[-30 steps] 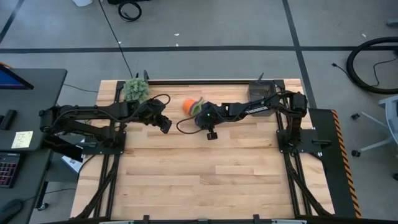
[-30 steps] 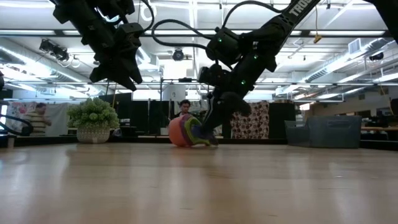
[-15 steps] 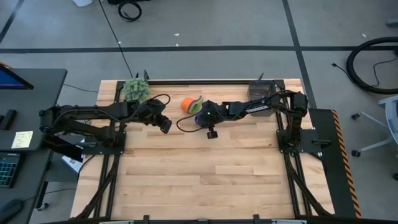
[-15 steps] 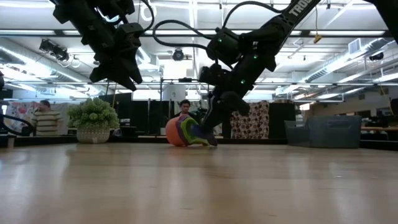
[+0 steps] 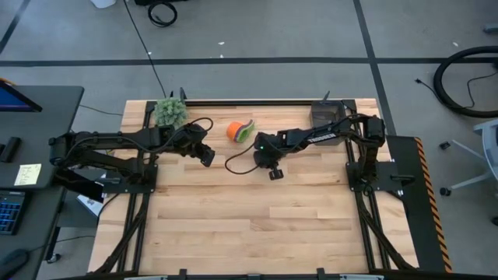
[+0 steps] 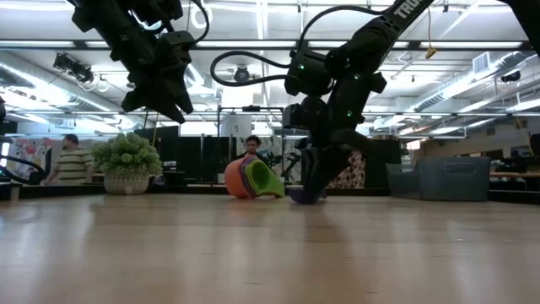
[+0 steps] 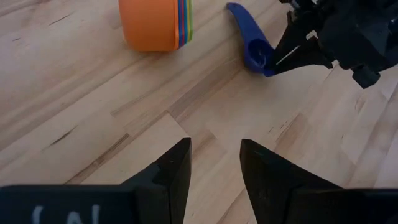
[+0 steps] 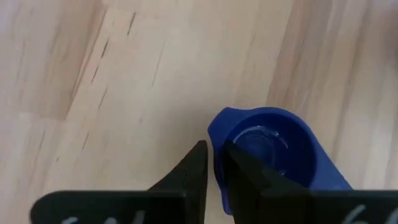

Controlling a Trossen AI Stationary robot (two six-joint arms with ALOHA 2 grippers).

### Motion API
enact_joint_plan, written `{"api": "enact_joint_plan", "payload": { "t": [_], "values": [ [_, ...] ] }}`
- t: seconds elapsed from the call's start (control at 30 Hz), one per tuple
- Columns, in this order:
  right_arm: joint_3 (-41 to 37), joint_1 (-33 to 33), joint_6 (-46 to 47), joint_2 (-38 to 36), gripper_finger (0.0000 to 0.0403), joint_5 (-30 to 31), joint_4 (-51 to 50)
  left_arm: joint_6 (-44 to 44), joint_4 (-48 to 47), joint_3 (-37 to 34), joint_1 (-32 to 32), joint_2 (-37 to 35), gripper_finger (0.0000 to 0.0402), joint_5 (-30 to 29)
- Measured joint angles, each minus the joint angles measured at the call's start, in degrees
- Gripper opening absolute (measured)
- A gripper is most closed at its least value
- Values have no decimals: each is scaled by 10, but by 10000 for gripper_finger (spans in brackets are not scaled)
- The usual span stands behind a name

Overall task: Nest measuring cups in basket
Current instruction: Put the stack of measuring cups into the black bin

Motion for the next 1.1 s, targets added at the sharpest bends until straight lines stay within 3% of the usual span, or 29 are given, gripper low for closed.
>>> {"api": "enact_joint_plan", "payload": {
  "t": [0.43, 0.73, 0.93, 1.1],
  "values": [
    [22, 41, -7, 0, 111, 2, -29, -29, 0, 0, 0, 0, 141, 0],
    [90, 61, -6, 0, 132, 59, -114, -34, 0, 0, 0, 0, 141, 0],
    [119, 60, -7, 0, 131, 167, -178, -81, 0, 0, 7, 0, 141, 0],
    [137, 32, -8, 0, 131, 283, -241, -121, 13, 0, 20, 0, 141, -41]
  ]
}}
